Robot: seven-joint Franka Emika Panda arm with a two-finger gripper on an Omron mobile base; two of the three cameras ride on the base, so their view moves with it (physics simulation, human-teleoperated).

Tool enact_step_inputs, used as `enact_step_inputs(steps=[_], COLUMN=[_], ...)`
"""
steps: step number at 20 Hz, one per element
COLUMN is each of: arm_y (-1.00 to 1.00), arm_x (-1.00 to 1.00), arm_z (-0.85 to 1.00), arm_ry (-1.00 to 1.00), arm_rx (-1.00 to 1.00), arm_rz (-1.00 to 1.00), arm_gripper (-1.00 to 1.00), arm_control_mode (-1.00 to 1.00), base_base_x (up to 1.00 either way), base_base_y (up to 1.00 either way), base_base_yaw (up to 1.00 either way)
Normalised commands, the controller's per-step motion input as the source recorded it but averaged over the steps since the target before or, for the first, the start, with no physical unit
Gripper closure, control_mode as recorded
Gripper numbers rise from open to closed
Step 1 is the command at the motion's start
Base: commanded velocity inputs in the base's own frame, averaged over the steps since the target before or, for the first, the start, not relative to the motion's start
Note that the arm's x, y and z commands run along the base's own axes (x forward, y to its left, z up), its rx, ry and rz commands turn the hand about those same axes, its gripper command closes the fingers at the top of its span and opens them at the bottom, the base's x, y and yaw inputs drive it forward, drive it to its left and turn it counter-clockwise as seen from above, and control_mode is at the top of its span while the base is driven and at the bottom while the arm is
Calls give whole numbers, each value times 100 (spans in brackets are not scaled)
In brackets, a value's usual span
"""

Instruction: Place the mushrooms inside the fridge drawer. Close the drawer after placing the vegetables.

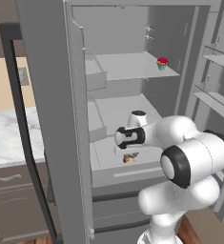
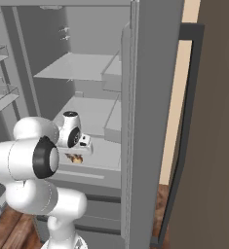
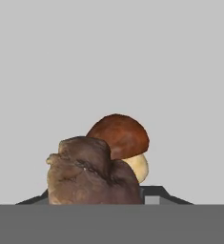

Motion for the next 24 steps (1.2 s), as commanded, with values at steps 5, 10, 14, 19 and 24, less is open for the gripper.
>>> enact_step_inputs(steps=[5,10,14,19,24], arm_y=[0,0,0,-4,-6], arm_x=[28,-6,-30,-38,-51], arm_z=[-27,-43,-25,15,54], arm_ry=[0,0,-7,-18,-21], arm_rx=[0,0,0,0,0], arm_rz=[0,0,0,-1,-1], arm_gripper=[100,-100,-100,-100,-100], arm_control_mode=[-100,-100,-100,-100,-100], base_base_x=[0,0,0,0,0], base_base_y=[0,0,0,0,0], base_base_yaw=[0,0,0,0,0])
